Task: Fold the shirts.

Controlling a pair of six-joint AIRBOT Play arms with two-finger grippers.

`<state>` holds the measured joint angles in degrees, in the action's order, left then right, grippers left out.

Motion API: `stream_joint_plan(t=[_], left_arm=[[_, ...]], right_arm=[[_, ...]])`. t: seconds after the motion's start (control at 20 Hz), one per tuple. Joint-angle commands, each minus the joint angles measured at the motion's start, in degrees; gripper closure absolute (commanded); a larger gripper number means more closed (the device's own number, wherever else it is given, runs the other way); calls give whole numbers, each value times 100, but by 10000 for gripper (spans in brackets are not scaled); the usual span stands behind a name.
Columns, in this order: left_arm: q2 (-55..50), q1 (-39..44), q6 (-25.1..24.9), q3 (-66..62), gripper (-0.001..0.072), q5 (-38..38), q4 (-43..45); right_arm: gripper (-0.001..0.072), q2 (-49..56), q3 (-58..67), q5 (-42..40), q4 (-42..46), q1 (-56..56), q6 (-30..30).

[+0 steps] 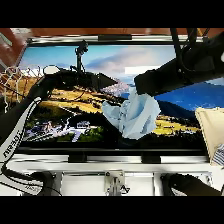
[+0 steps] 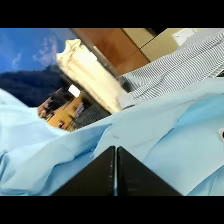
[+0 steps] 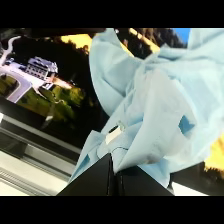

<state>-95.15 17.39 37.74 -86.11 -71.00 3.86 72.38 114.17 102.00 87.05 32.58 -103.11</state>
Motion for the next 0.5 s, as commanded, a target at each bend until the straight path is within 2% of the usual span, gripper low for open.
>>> stream_joint_plan(t=[0.0, 0.05, 0.25, 0.3, 0.35, 0.45], left_arm=[[-9, -48, 109, 2, 361, -15, 761], [-9, -61, 297, 2, 303, -20, 1003], [0, -87, 949, 2, 302, -17, 2404], [0, -81, 984, 2, 274, -20, 2651], [-2, -59, 1036, 2, 181, -17, 2791], [-11, -20, 1056, 2, 154, 11, 2946]], right_arm=[[657, 387, -50, 455, 101, 4, -658], [657, 496, -227, 455, 59, 37, -686], [657, 535, -2218, 476, 444, 243, -671], [656, 503, -2813, 476, 529, 240, -671], [657, 450, -3344, 472, 765, 240, -671], [656, 317, -4006, 343, 1285, 236, -708]])
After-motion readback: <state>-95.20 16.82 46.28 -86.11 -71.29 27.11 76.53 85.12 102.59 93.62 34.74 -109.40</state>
